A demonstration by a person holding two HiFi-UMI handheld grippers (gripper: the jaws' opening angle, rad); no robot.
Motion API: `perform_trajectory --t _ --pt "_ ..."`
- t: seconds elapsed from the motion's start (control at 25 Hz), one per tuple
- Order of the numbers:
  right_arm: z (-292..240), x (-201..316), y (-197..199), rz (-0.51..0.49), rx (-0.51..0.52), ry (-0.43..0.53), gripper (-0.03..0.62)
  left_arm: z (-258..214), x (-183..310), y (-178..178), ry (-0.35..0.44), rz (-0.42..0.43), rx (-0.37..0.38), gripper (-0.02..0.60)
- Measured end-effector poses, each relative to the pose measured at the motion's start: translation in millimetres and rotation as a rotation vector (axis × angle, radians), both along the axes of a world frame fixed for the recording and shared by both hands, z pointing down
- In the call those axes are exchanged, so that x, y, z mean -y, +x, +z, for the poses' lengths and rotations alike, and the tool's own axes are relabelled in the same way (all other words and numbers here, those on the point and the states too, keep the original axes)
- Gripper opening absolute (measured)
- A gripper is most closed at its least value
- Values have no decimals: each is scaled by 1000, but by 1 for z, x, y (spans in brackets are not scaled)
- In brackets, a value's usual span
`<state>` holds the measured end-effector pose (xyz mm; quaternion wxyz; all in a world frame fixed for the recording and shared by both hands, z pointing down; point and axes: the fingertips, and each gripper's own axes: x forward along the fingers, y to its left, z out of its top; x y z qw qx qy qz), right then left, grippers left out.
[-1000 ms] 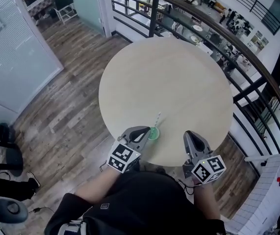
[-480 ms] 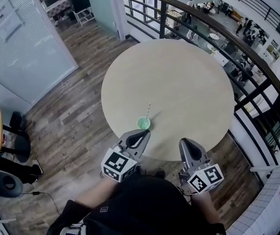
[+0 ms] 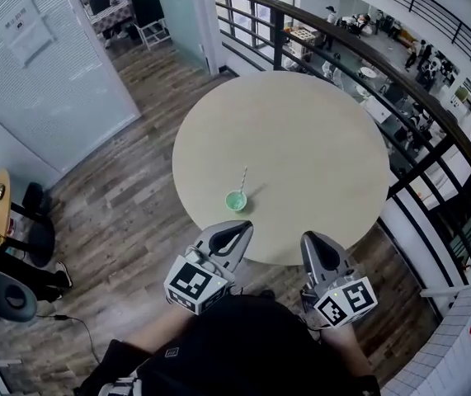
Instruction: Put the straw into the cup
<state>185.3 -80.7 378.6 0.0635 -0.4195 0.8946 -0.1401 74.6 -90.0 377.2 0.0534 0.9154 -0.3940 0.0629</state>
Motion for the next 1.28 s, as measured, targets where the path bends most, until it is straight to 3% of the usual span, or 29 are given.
perform_trajectory --t 0.32,0.72,1.28 --pt "-13 2 -11 15 -54 59 21 -20 1 -14 70 -8 25 7" --pt "-17 8 -35 17 -87 80 21 -18 8 -46 63 -23 25 8" --pt "-14 14 -47 22 -97 65 21 -14 14 -58 54 -15 7 8"
